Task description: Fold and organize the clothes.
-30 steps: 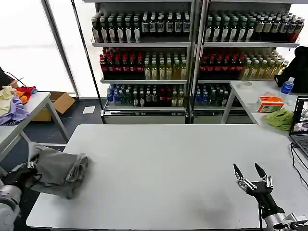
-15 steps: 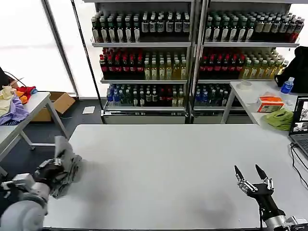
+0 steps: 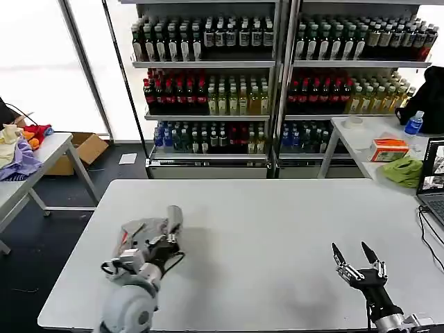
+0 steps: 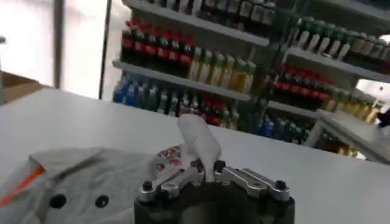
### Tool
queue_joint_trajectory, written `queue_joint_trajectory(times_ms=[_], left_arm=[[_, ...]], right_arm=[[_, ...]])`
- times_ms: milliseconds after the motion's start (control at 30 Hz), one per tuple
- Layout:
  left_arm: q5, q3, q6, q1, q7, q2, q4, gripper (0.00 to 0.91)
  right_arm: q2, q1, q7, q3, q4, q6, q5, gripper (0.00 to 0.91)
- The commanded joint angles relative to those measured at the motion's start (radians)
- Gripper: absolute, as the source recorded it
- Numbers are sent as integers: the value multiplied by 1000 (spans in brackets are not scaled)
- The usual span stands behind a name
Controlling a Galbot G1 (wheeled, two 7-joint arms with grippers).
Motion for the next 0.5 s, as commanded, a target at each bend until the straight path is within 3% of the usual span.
queue_joint_trajectory(times_ms=[33,233,400,500], left_arm=[[-1,244,27,-163,-106,-219,190,907],[8,262,-54,-153,-29,-219,134,907],[-75,240,-48,-88,17,-170,-20,907],[-72,161,-48,-41,65,-120,-118,907]], right_arm=[[-1,2,27,-25,17,-53,-14,907],[-18,51,95,-124,34,-202,-33,907],[-42,176,138,-221,21,-316,-5,907],[-65,268,156,-291,17,-379,43,907]])
